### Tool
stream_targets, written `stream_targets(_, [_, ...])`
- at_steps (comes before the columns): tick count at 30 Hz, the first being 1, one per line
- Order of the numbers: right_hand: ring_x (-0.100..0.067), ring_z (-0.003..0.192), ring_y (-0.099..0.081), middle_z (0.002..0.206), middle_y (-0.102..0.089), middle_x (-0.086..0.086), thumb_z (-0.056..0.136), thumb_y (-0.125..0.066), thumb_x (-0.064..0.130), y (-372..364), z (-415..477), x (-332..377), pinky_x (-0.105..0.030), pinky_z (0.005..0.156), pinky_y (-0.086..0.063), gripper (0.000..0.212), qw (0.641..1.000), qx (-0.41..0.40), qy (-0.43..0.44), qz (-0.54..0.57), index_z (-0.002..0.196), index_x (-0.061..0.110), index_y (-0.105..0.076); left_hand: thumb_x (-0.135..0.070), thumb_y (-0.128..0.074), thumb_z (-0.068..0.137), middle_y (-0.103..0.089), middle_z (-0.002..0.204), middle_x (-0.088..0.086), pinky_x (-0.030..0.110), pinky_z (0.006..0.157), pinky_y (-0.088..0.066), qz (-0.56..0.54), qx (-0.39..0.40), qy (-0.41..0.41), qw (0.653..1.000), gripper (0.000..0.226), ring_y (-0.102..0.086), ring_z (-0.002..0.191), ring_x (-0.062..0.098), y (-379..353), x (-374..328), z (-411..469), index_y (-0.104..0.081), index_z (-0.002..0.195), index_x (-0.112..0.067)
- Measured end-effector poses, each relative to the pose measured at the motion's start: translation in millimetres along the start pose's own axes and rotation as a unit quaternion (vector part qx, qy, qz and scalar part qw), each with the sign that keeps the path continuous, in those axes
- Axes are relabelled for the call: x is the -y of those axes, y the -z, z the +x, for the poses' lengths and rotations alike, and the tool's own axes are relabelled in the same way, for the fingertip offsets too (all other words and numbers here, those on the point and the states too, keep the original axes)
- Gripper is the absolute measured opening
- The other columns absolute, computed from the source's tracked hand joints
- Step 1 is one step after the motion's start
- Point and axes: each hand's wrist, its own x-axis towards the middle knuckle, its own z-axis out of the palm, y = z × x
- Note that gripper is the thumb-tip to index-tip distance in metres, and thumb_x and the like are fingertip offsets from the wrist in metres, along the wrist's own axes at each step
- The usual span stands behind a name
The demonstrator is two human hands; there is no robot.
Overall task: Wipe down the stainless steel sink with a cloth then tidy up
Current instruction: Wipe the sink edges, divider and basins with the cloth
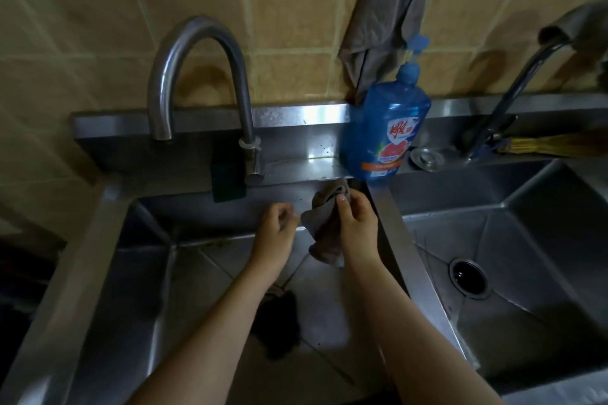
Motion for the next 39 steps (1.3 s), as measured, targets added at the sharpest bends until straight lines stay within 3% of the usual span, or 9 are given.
stream_targets(8, [-0.007, 0.095, -0.055, 0.108, -0.059, -0.001, 0.096, -0.047, 0.020, -24.0, 71.2, -23.0, -0.017, 0.078, -0.041, 0.020, 0.999, -0.011, 0.000, -0.037, 0.113, 0.014, -0.057, -0.021, -0.044, 0.096, -0.052, 0.095, -0.003, 0.023, 0.069, -0.036, -0.048, -0.017, 0.053, 0.997, 0.010, -0.049, 0.083, 0.008, -11.9, 27.4, 53.1, -0.051, 0.103, -0.017])
stream_targets(10, [-0.017, 0.102, -0.056, 0.109, -0.060, -0.006, 0.096, -0.048, 0.023, -34.2, 91.1, -28.2, -0.025, 0.085, -0.042, 0.023, 0.995, -0.041, 0.036, -0.087, 0.115, 0.015, -0.058, -0.021, -0.045, 0.096, -0.053, 0.096, 0.000, 0.023, 0.075, -0.035, -0.053, -0.021, 0.061, 0.997, 0.009, -0.050, 0.089, 0.014, -16.9, 36.7, 68.4, -0.051, 0.101, -0.016])
stream_targets(13, [-0.026, 0.099, -0.055, 0.105, -0.062, -0.015, 0.094, -0.051, 0.025, -53.9, 120.4, -36.5, -0.027, 0.081, -0.038, 0.025, 0.967, -0.092, 0.122, -0.206, 0.114, 0.013, -0.062, -0.019, -0.045, 0.095, -0.053, 0.087, 0.002, 0.018, 0.066, -0.038, -0.052, -0.033, 0.055, 0.997, 0.009, -0.050, 0.084, 0.016, -26.3, 51.9, 89.4, -0.051, 0.090, -0.014])
stream_targets(15, [-0.030, 0.092, -0.056, 0.096, -0.065, -0.017, 0.092, -0.054, 0.023, -71.3, 135.3, -43.6, -0.031, 0.077, -0.038, 0.023, 0.939, -0.069, 0.204, -0.269, 0.109, 0.011, -0.065, -0.016, -0.044, 0.096, -0.053, 0.082, 0.005, 0.013, 0.059, -0.036, -0.056, -0.048, 0.041, 0.996, 0.016, -0.048, 0.076, 0.015, -32.4, 59.6, 100.9, -0.050, 0.081, -0.013])
stream_targets(18, [-0.031, 0.082, -0.061, 0.084, -0.068, -0.014, 0.089, -0.054, 0.023, -92.7, 149.6, -66.8, -0.033, 0.074, -0.042, 0.022, 0.904, 0.045, 0.283, -0.318, 0.098, 0.009, -0.070, -0.018, -0.041, 0.097, -0.056, 0.085, 0.006, 0.021, 0.064, -0.032, -0.058, -0.057, 0.041, 0.996, 0.019, -0.050, 0.074, 0.011, -40.1, 70.3, 110.8, -0.051, 0.082, -0.013])
stream_targets(23, [-0.025, 0.100, -0.064, 0.099, -0.072, -0.004, 0.089, -0.044, 0.031, -106.1, 158.9, -87.8, -0.031, 0.087, -0.043, 0.034, 0.841, 0.153, 0.347, -0.385, 0.099, 0.013, -0.071, -0.020, -0.039, 0.098, -0.060, 0.094, 0.003, 0.033, 0.084, -0.041, -0.075, -0.072, 0.068, 0.992, 0.020, -0.054, 0.092, 0.017, -45.0, 86.7, 115.3, -0.054, 0.085, -0.024])
stream_targets(26, [-0.029, 0.102, -0.060, 0.109, -0.066, -0.009, 0.083, -0.041, 0.032, -104.3, 160.3, -87.4, -0.036, 0.090, -0.042, 0.042, 0.818, 0.214, 0.351, -0.403, 0.108, 0.012, -0.069, -0.020, -0.037, 0.098, -0.062, 0.096, 0.005, 0.033, 0.088, -0.042, -0.082, -0.088, 0.078, 0.990, 0.020, -0.056, 0.095, 0.019, -47.7, 94.2, 116.3, -0.056, 0.091, -0.018])
stream_targets(34, [-0.034, 0.077, -0.061, 0.091, -0.062, -0.013, 0.074, -0.060, 0.017, -109.7, 169.7, -89.5, -0.034, 0.071, -0.049, 0.036, 0.798, 0.198, 0.396, -0.409, 0.107, 0.008, -0.068, -0.028, -0.034, 0.099, -0.061, 0.101, 0.004, 0.038, 0.096, -0.043, -0.096, -0.104, 0.099, 0.985, 0.024, -0.056, 0.099, 0.020, -55.2, 97.5, 122.8, -0.057, 0.092, -0.021])
stream_targets(39, [-0.032, 0.071, -0.057, 0.084, -0.061, -0.009, 0.077, -0.057, 0.032, -115.3, 179.9, -88.2, -0.030, 0.064, -0.050, 0.028, 0.762, 0.146, 0.419, -0.472, 0.095, 0.017, -0.073, -0.032, -0.033, 0.099, -0.064, 0.103, 0.013, 0.042, 0.092, -0.046, -0.079, -0.139, 0.088, 0.983, 0.034, -0.058, 0.098, 0.028, -54.7, 94.5, 137.4, -0.061, 0.094, -0.013])
